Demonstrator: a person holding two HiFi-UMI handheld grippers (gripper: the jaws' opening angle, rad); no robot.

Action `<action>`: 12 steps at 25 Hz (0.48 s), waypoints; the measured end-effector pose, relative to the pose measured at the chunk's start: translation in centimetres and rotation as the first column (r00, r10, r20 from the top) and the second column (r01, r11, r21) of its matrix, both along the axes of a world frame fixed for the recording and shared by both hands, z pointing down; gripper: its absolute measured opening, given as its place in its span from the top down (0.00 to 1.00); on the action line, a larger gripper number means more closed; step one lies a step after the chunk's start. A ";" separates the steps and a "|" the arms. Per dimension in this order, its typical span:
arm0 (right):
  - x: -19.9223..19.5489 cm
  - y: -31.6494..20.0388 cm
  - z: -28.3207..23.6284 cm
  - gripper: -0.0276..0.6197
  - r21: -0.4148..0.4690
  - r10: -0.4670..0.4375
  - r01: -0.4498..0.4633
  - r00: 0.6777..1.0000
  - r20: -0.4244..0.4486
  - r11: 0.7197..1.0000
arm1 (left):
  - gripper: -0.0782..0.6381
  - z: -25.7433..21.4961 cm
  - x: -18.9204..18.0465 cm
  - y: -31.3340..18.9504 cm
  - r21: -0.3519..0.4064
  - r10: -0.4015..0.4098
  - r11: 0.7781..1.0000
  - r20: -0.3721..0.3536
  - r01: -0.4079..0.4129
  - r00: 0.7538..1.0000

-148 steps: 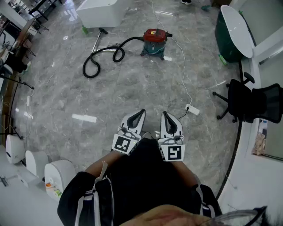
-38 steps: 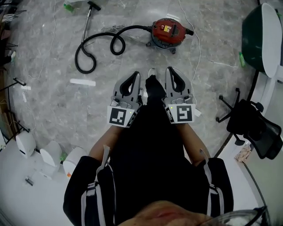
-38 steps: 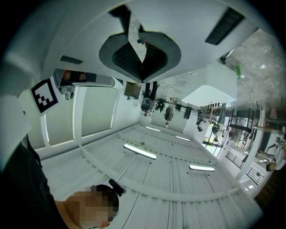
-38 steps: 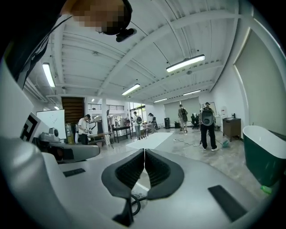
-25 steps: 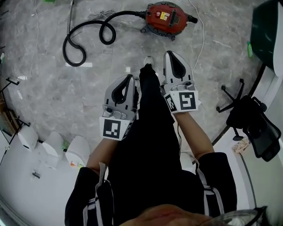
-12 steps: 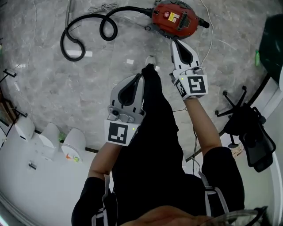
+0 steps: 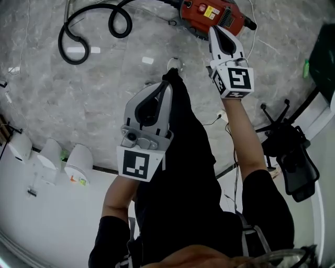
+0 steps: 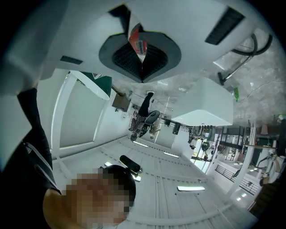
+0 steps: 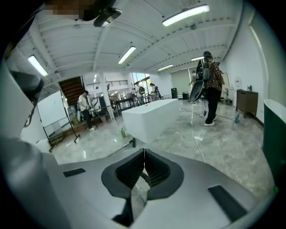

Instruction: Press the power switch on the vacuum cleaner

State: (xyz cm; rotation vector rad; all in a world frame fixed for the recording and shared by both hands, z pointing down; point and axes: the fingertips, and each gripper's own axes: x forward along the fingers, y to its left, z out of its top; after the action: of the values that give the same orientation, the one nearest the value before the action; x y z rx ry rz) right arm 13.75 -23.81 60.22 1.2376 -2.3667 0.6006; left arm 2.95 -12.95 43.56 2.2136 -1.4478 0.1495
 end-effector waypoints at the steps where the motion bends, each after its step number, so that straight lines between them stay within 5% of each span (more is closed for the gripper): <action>1: -0.3 -0.3 0.8 0.93 0.009 -0.011 0.011 1.000 -0.026 1.000 | 0.88 0.5 -0.3 0.0 -0.004 -0.014 1.000 -0.013 0.014 1.000; 12: 0.3 -1.9 9.4 0.93 -0.030 0.020 -0.023 0.994 -0.112 0.999 | 0.88 4.5 -1.4 0.5 -0.053 -0.043 0.998 -0.115 0.037 0.992</action>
State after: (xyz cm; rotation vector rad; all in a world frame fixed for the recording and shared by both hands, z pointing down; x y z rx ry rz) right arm 14.02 -25.70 69.62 1.2517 -2.2467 0.5579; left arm 1.54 -12.43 48.02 2.1144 -1.4086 0.0427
